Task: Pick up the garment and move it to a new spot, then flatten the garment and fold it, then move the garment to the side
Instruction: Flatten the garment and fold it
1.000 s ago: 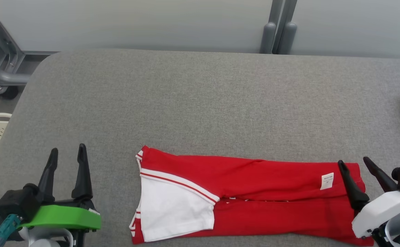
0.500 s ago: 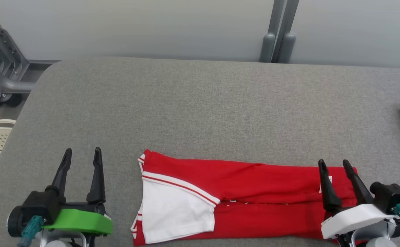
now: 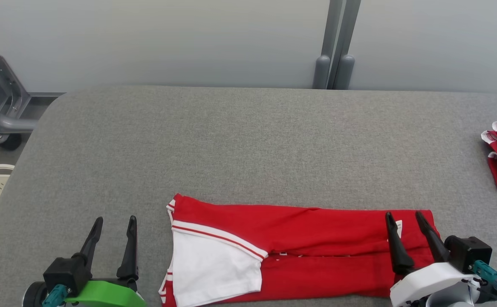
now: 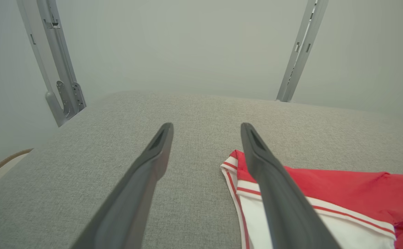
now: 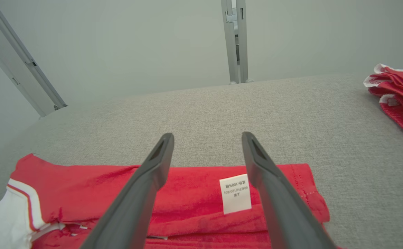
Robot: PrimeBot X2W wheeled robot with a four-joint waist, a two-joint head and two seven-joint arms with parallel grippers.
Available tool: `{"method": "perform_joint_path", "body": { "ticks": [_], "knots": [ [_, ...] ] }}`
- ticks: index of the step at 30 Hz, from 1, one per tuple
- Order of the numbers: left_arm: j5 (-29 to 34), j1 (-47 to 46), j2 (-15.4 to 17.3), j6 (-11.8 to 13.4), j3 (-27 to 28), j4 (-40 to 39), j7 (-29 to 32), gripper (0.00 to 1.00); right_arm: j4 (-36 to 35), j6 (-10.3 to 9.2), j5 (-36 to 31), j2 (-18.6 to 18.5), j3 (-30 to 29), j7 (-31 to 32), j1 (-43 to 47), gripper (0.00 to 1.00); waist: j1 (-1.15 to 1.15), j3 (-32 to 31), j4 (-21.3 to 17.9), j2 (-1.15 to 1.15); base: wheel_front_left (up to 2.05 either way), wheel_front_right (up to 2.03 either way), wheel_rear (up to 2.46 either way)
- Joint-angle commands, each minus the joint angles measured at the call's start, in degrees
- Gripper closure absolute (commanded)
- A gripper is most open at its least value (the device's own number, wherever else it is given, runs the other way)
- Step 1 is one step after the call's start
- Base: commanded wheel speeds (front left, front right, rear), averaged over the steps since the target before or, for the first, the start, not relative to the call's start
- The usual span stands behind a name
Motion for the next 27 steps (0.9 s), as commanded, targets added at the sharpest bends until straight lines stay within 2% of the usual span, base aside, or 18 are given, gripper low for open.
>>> {"method": "perform_joint_path", "body": {
  "ticks": [1, 17, 22, 27],
  "knots": [
    [0.4, 0.4, 0.0, -0.2, 0.3, 0.2, -0.1, 0.0, 0.2, -0.01, 0.0, 0.1, 0.0, -0.1, 0.0, 0.0, 0.0, 0.0, -0.1, 0.0, 0.0, 0.0, 0.0],
    [1.9, -0.8, -1.7, -1.2, 0.9, 0.6, -0.1, 0.0, 0.4, -0.01, -2.0, -0.2, -0.9, 0.3, -0.8, 0.0, 0.0, 1.2, -1.1, 0.0, 0.0, 0.0, 0.0],
    [2.3, -1.0, -2.3, -1.3, 0.4, 0.2, -0.1, 0.0, 0.9, -0.01, -4.4, 0.0, -6.3, 2.6, -1.2, 0.0, 0.0, 2.2, -1.1, 0.0, 0.0, 0.0, 0.0],
    [2.2, -1.4, -3.0, -1.4, 0.2, 0.3, -0.1, 0.0, 1.9, -0.01, -8.7, 0.5, -12.2, 10.1, -1.7, 0.0, 0.0, 3.5, -0.6, 0.0, 0.0, 0.0, 0.0]
  ]
}}
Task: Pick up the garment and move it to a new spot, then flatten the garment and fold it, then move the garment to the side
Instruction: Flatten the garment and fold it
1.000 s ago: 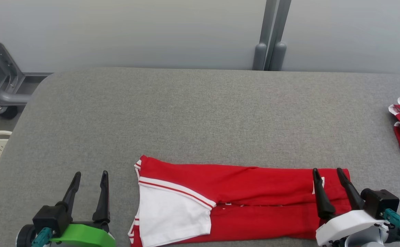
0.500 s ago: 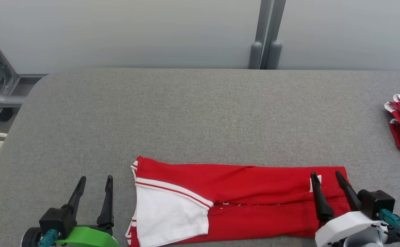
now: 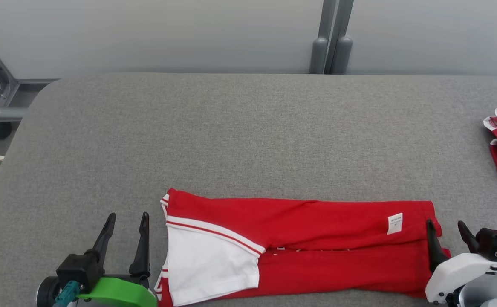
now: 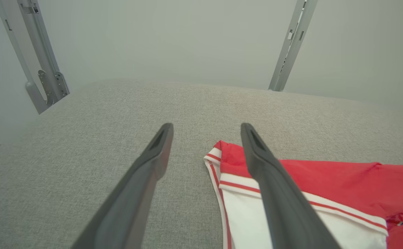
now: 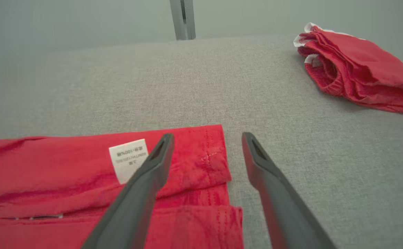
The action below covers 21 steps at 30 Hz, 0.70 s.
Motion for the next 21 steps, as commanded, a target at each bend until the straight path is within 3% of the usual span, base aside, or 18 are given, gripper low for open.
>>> {"method": "perform_joint_path", "body": {
  "ticks": [1, 9, 21],
  "knots": [
    [0.1, -1.0, -0.3, -0.2, 0.0, 0.0, -0.1, 0.0, 0.4, -0.01, -1.1, 0.1, -1.6, 3.5, -0.6, 0.0, 0.0, 0.8, 0.4, 0.0, 0.0, 0.0, 0.0],
    [-0.7, -2.0, -0.5, -0.2, -0.3, -0.4, -0.1, 0.0, -3.3, -0.01, -2.2, 0.4, -5.7, 16.2, -1.3, 0.0, 0.0, 3.2, 0.9, 0.0, 0.0, 0.0, 0.0],
    [-1.7, -3.8, -0.1, -0.2, -1.6, 0.0, -0.1, 0.0, -3.4, -0.01, -1.1, 0.4, -6.4, 21.5, -1.9, 0.0, 0.0, 5.9, 2.0, 0.0, 0.0, 0.0, 0.0]
  ]
}}
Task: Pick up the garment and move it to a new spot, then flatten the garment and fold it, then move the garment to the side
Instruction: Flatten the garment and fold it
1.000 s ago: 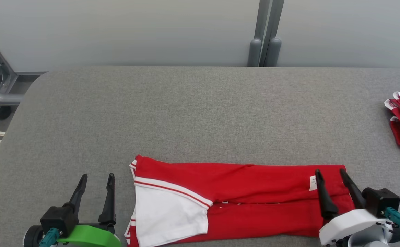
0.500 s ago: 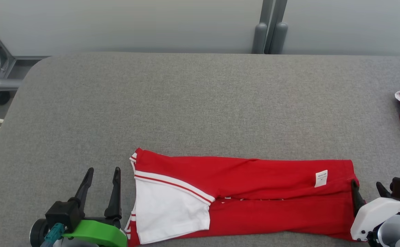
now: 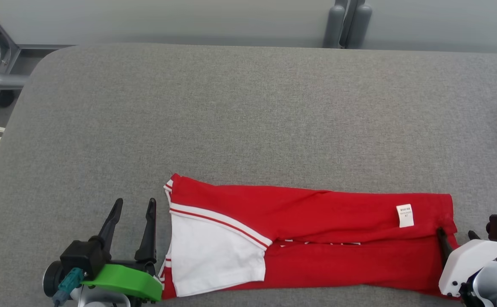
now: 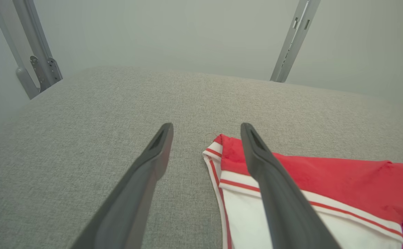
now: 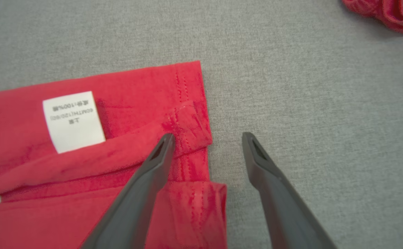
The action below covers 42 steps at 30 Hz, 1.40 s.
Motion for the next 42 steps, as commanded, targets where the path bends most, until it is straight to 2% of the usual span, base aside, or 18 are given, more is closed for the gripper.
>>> {"method": "perform_joint_path", "body": {
  "ticks": [1, 13, 14, 15, 18, 20, 24, 31, 38, 42],
  "knots": [
    [-0.5, -1.1, 0.3, -0.1, 0.1, 0.0, -0.1, 0.0, 0.4, -0.01, 0.5, -0.1, 0.1, 0.3, -0.3, 0.0, 0.0, 0.4, 0.2, 0.0, 0.0, 0.0, 0.0],
    [-1.3, -2.1, 0.8, -0.1, -0.9, 0.2, -0.1, 0.0, 4.7, -0.01, 2.6, 0.0, 1.5, 2.5, -0.5, 0.0, 0.0, 1.5, 1.0, 0.0, 0.0, 0.0, 0.0],
    [-1.3, -2.1, 0.8, -0.1, -1.0, 0.3, -0.1, 0.0, 5.4, -0.01, 3.0, 0.0, 0.9, 3.1, -0.5, 0.38, 0.0, 1.7, 1.1, 0.0, 0.0, 0.0, 0.0],
    [-1.4, -2.1, 0.8, -0.1, -1.0, 0.3, -0.1, 0.0, 5.8, -0.01, 3.0, 0.1, 1.0, 3.6, -0.5, 0.58, 0.0, 1.7, 1.2, 0.0, 0.0, 0.0, 0.0],
    [-1.4, -2.2, 0.9, -0.1, -1.0, 0.3, -0.1, 0.0, 7.2, -0.02, 3.9, 0.1, 1.0, 5.1, -0.2, 0.88, 0.0, 1.8, 1.3, 0.0, 0.0, 0.0, 0.0],
    [-1.5, -2.3, 0.9, -0.1, -0.9, 0.2, -0.1, 0.0, 7.9, -0.06, 4.3, 0.2, 0.8, 5.7, 0.0, 0.99, 0.0, 1.9, 1.4, 0.0, 0.0, 0.0, 0.0],
    [-1.5, -2.2, 0.8, -0.1, -0.8, 0.0, -0.1, 0.0, 8.3, -0.11, 4.6, 0.1, 0.8, 6.5, 0.6, 1.0, 0.0, 1.9, 1.5, 0.0, 0.0, 0.0, 0.0],
    [-1.6, -1.9, 0.5, -0.1, -0.5, 0.0, -0.1, 0.0, 5.9, -0.19, 3.0, -0.3, -2.2, 3.2, -0.1, 1.0, 0.0, 1.7, 1.2, 0.0, 0.0, 0.0, 0.0],
    [-1.4, -2.0, 0.8, -0.1, -0.5, -0.3, -0.1, 0.0, 2.1, -0.11, -0.8, -0.3, -8.6, 3.3, -3.7, 1.0, 0.0, 1.6, 0.3, 0.0, 0.0, 0.0, 0.0],
    [-1.3, -2.2, 0.9, -0.1, -0.6, -0.6, -0.1, 0.0, -1.2, -0.07, -3.6, -0.3, -12.9, 5.5, -4.5, 1.0, 0.0, 1.6, 0.0, 0.0, 0.0, 0.0, 0.0]
  ]
}}
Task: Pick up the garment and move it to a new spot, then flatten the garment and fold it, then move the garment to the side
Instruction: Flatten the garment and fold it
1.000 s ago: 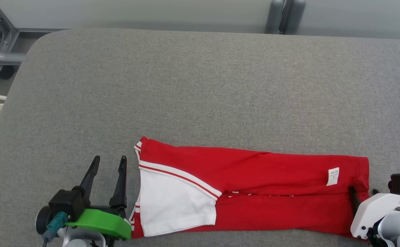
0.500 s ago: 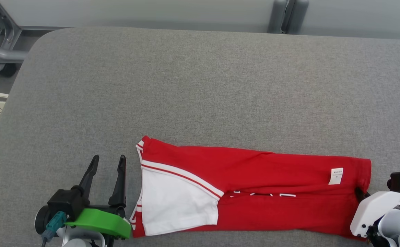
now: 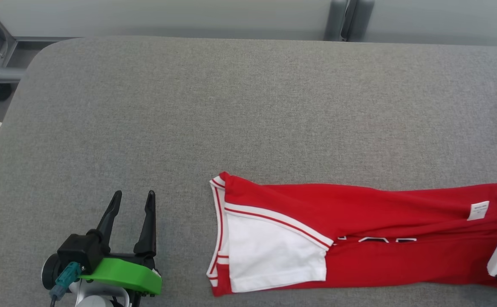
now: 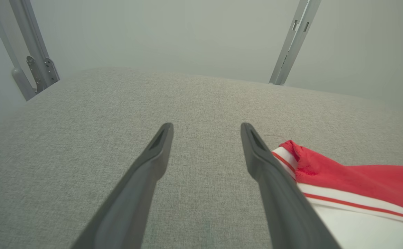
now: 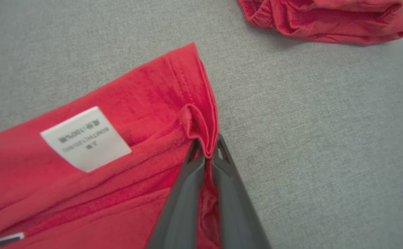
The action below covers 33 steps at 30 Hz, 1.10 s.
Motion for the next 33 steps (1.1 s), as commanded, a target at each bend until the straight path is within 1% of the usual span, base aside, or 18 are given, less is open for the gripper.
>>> {"method": "perform_joint_path", "body": {
  "ticks": [1, 5, 8, 10, 15, 18, 23, 29, 33],
  "knots": [
    [0.2, -0.9, 0.3, -0.1, 0.0, -0.2, -0.1, 0.0, -1.9, -0.14, -1.6, -0.5, -1.7, 1.2, -0.5, 1.0, 0.0, 0.0, -0.1, 0.0, 0.0, 0.0, 0.0],
    [0.1, -1.1, 0.3, -0.1, -0.2, -0.4, -0.1, 0.0, -7.3, -0.14, -3.7, -0.4, -4.1, 4.8, 1.5, 1.0, 0.0, -0.1, -0.1, 0.0, 0.0, 0.0, 0.0],
    [0.0, -1.0, 0.4, -0.1, -0.3, -0.3, -0.1, 0.0, -11.4, -0.14, -4.6, -0.4, -3.9, 8.5, 3.2, 1.0, 0.0, -0.3, -0.1, 0.0, 0.0, 0.0, 0.0],
    [-0.1, -0.8, 0.5, -0.1, -0.4, -0.1, -0.1, 0.0, -14.0, -0.14, -4.0, -0.4, -2.8, 11.3, 4.8, 1.0, 0.0, -0.6, -0.1, 0.0, 0.0, 0.0, 0.0],
    [-0.4, -0.2, 0.6, -0.1, -0.4, 0.3, -0.1, 0.0, -21.0, -0.12, -2.1, -0.4, 2.2, 16.6, 7.6, 1.0, 0.0, -1.4, -0.2, 0.0, 0.0, 0.0, 0.0],
    [-0.6, -0.1, 0.7, -0.1, -0.7, 0.5, -0.1, 0.0, -23.9, -0.11, -0.6, -0.4, 6.6, 18.6, 7.7, 1.0, 0.0, -1.8, -0.1, 0.0, 0.0, 0.0, 0.0],
    [-0.7, -0.1, 0.7, -0.1, -1.2, 0.8, -0.1, 0.0, -25.3, -0.11, 1.9, -1.1, 17.1, 20.6, 6.1, 1.0, 0.0, -2.4, 0.1, 0.0, 0.0, 0.0, 0.0],
    [-0.9, 0.2, 0.7, -0.1, -1.9, 0.9, -0.1, 0.0, -20.8, -0.11, 4.6, -1.4, 28.2, 19.9, 2.7, 1.0, 0.0, -2.9, 1.0, 0.0, 0.0, 0.0, 0.0],
    [-1.1, 0.5, 0.7, -0.1, -2.0, 0.7, -0.1, 0.0, -17.3, -0.11, 5.6, -1.3, 33.7, 18.9, 0.3, 1.0, 0.0, -3.0, 1.8, 0.0, 0.0, 0.0, 0.0]
  ]
}}
